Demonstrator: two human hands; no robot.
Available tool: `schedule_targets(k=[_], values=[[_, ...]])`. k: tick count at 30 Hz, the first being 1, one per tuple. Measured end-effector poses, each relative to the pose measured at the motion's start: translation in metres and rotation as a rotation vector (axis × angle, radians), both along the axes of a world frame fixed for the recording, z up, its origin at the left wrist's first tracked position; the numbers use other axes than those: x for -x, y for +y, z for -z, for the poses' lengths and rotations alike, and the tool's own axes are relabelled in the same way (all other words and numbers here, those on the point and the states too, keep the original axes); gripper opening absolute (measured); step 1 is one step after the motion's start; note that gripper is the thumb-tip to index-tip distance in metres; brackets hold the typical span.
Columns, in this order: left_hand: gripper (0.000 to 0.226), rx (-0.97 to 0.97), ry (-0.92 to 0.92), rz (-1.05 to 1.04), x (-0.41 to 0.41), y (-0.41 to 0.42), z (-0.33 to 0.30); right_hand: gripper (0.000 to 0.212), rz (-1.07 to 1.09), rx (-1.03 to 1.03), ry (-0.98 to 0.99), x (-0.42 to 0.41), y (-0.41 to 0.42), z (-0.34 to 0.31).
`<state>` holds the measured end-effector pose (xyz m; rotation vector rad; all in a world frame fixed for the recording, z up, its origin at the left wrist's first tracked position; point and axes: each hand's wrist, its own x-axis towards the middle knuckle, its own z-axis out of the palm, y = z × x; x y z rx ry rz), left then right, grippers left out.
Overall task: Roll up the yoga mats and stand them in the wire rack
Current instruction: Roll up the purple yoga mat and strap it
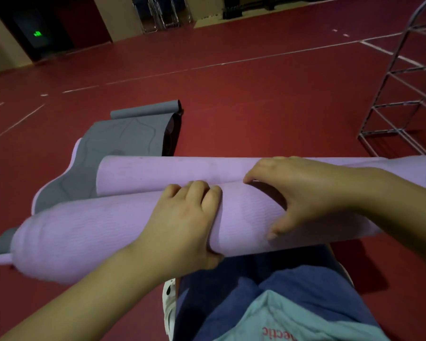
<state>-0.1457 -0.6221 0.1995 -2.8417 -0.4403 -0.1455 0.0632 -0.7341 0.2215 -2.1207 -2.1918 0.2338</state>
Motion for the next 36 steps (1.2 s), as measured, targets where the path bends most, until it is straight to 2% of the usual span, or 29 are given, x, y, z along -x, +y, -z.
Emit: schedule_targets(k=[3,5,7,10,14,16,18,21,24,28,31,33,36], values=[[0.098,0.026,0.061,-0.048,0.007,0.001,0.006,0.067,-0.002,0.100,0.113,0.005,0.008,-0.008],[0.099,0.071,0.072,-0.064,0.007,0.006,0.009,0.058,0.081,0.151,0.245,0.003,0.030,-0.010],[0.099,0.100,0.075,-0.067,0.005,0.011,0.011,0.059,0.215,0.268,0.329,-0.001,0.058,-0.004],[0.099,0.080,0.057,-0.039,0.005,0.006,0.012,0.065,0.290,0.499,0.222,0.000,0.089,0.013],[0.098,0.080,0.014,-0.017,0.010,0.006,0.014,0.059,0.301,0.363,0.169,-0.005,0.099,0.009],[0.096,0.103,0.024,0.000,0.007,0.012,0.009,0.058,0.323,0.359,0.104,-0.014,0.098,0.003],[0.093,0.131,0.077,-0.010,-0.002,0.019,0.000,0.060,0.344,0.415,0.136,-0.021,0.094,0.000],[0.093,0.285,0.212,-0.079,-0.022,0.035,-0.012,0.057,0.309,0.369,0.183,-0.024,0.080,-0.005],[0.093,0.432,0.295,-0.111,-0.034,0.051,-0.019,0.051,0.161,0.324,0.184,-0.030,0.056,-0.018],[0.089,0.581,0.326,-0.144,-0.041,0.064,-0.021,0.081,0.099,0.303,0.032,-0.033,0.027,-0.020],[0.093,0.700,0.362,-0.185,-0.048,0.073,-0.024,0.087,0.132,0.224,0.063,-0.035,0.028,-0.008],[0.098,0.695,0.388,-0.209,-0.052,0.076,-0.029,0.082,0.143,0.266,0.106,-0.041,0.036,-0.007],[0.105,0.445,0.332,-0.172,-0.058,0.071,-0.040,0.074,0.195,0.376,0.171,-0.051,0.051,-0.012]])
